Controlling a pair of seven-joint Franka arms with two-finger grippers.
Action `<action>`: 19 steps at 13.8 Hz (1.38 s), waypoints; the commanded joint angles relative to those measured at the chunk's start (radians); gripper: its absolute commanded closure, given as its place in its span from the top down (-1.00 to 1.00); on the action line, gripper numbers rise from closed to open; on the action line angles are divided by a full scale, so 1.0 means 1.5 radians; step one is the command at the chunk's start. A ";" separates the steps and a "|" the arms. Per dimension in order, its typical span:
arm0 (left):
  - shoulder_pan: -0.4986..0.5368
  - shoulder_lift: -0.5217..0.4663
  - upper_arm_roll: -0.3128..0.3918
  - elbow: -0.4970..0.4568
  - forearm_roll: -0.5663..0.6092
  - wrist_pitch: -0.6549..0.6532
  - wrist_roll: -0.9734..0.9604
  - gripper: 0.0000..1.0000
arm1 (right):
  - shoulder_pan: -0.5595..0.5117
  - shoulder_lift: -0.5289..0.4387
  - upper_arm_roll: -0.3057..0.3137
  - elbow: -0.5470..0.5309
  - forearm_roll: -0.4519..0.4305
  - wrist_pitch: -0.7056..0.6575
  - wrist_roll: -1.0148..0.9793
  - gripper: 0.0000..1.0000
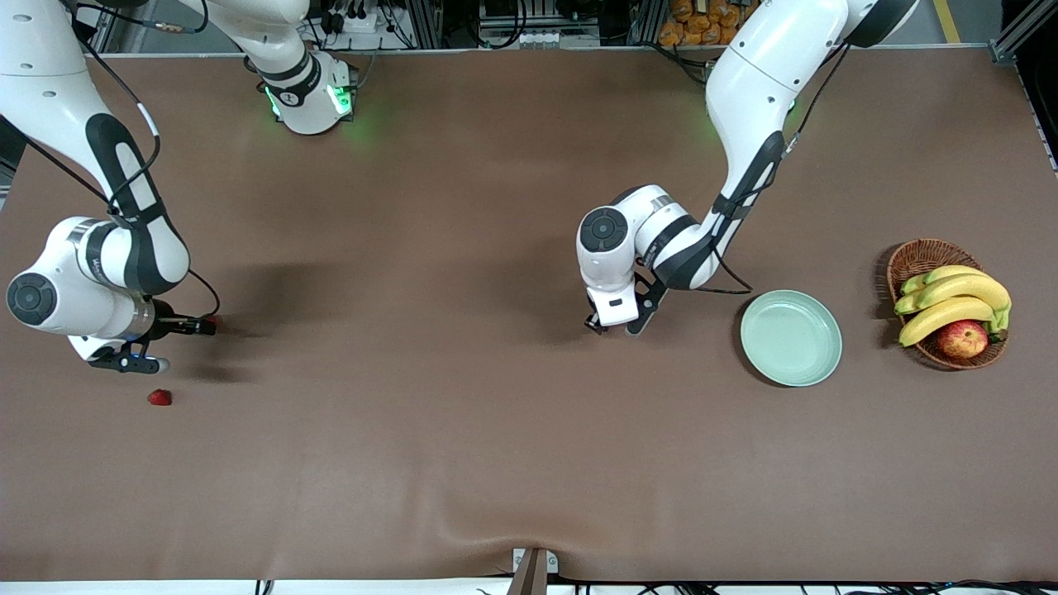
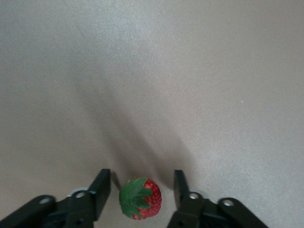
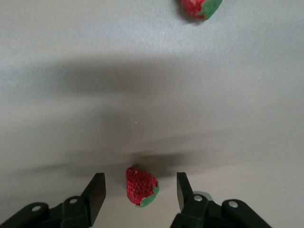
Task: Collect all strawberries into plate
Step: 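Grasp the strawberry with the left gripper while the right gripper grasps another, then carry the strawberry over the plate while the right gripper carries another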
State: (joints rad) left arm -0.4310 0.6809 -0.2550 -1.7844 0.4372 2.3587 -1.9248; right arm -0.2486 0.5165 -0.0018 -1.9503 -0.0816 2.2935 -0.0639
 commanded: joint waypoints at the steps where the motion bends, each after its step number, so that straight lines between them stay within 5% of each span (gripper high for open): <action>1: 0.000 0.001 0.000 0.004 0.019 0.007 -0.017 -0.52 | -0.013 -0.006 0.010 -0.022 -0.005 0.009 -0.004 0.32; 2: 0.004 -0.005 -0.001 0.007 0.019 0.007 -0.016 -0.90 | -0.013 -0.004 0.010 -0.022 -0.004 0.010 -0.004 0.29; 3: 0.008 -0.011 -0.001 0.008 0.019 0.007 -0.012 -1.00 | -0.013 0.000 0.011 -0.022 -0.004 0.010 -0.004 0.25; 6: 0.024 -0.063 -0.002 0.000 0.010 -0.006 -0.007 -1.00 | -0.011 0.000 0.011 -0.022 -0.004 0.009 -0.004 -0.36; 10: 0.068 -0.130 -0.016 -0.001 0.000 -0.098 0.034 -1.00 | -0.008 0.002 0.011 -0.020 -0.005 0.010 -0.004 -0.65; 12: 0.122 -0.159 -0.050 0.000 -0.042 -0.136 0.142 -1.00 | -0.002 0.000 0.012 -0.015 -0.005 0.005 -0.002 -1.00; 15: 0.187 -0.193 -0.084 -0.001 -0.072 -0.215 0.260 -1.00 | 0.008 -0.008 0.023 0.006 -0.003 -0.027 0.005 -1.00; 19: 0.224 -0.222 -0.101 -0.003 -0.075 -0.276 0.388 -1.00 | 0.035 -0.007 0.034 0.118 0.085 -0.179 0.013 -1.00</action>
State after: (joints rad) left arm -0.1311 0.4007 -0.3880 -1.7594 0.3441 1.9782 -1.4274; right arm -0.2282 0.5186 0.0464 -1.8458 -0.0076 2.1175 -0.0597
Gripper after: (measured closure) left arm 0.670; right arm 0.705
